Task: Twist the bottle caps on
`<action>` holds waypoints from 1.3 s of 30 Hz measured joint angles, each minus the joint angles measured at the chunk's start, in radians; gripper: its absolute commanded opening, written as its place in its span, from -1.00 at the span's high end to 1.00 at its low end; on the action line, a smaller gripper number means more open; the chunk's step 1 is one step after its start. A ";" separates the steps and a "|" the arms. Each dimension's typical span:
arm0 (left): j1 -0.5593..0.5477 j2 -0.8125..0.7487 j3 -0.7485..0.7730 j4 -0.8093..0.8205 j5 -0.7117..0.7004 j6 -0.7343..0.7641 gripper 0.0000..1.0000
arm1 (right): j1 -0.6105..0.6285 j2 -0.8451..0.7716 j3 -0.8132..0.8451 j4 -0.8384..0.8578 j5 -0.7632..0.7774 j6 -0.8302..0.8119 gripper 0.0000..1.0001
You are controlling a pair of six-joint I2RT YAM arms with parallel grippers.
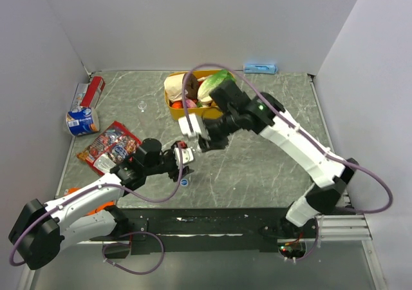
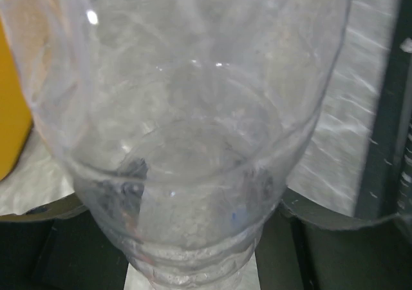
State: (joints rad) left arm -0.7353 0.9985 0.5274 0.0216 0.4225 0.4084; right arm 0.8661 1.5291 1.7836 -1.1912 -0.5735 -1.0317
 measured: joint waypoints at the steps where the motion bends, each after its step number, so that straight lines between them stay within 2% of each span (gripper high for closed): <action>1: 0.002 0.000 0.000 0.016 -0.028 -0.033 0.98 | -0.008 0.025 0.031 0.002 0.000 0.046 0.74; 7: 0.007 0.026 0.000 0.046 -0.187 -0.145 0.98 | -0.061 0.171 0.176 0.016 0.030 0.362 0.75; 8: 0.006 0.029 0.000 0.048 -0.211 -0.157 0.98 | -0.071 0.187 0.186 0.024 0.027 0.412 0.88; 12: 0.002 0.060 0.005 0.049 -0.317 -0.183 0.98 | -0.124 0.230 0.179 0.079 0.010 0.636 1.00; 18: -0.002 0.092 0.012 0.039 -0.388 -0.194 0.98 | -0.138 0.271 0.185 0.108 0.063 0.872 1.00; 19: -0.002 0.093 0.012 0.036 -0.398 -0.195 0.98 | -0.138 0.278 0.191 0.108 0.068 0.892 0.86; 21: -0.002 0.093 0.012 0.030 -0.416 -0.201 0.98 | -0.138 0.297 0.215 0.106 0.077 0.929 0.42; 22: -0.002 0.093 0.012 0.030 -0.422 -0.205 0.98 | -0.138 0.308 0.234 0.101 0.079 0.941 0.09; 23: -0.001 0.092 0.012 0.034 -0.426 -0.213 0.98 | -0.142 0.320 0.256 0.096 0.077 0.948 -0.01; 25: 0.001 0.090 0.012 0.051 -0.425 -0.223 0.98 | -0.151 0.332 0.299 0.076 0.060 0.956 -0.20; 29: -0.002 0.079 0.021 0.075 -0.330 -0.207 0.98 | -0.206 0.362 0.459 0.085 -0.046 0.932 -0.28; 32: -0.002 0.072 0.023 0.053 -0.227 -0.165 0.98 | -0.287 0.322 0.480 0.113 -0.153 0.867 -0.32; 34: -0.002 0.072 0.027 0.023 -0.159 -0.132 0.98 | -0.334 0.277 0.446 0.109 -0.207 0.766 -0.36; 36: 0.009 0.074 0.046 -0.039 -0.074 -0.082 0.98 | -0.358 0.205 0.374 0.052 -0.245 0.548 -0.37; 39: 0.030 0.092 0.096 -0.120 0.016 0.004 0.97 | -0.306 0.080 0.222 -0.016 -0.246 0.273 -0.39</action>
State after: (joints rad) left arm -0.7055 1.0904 0.6231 -0.0986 0.4381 0.4122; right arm 0.5598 1.6089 2.0056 -1.2076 -0.8192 -0.7586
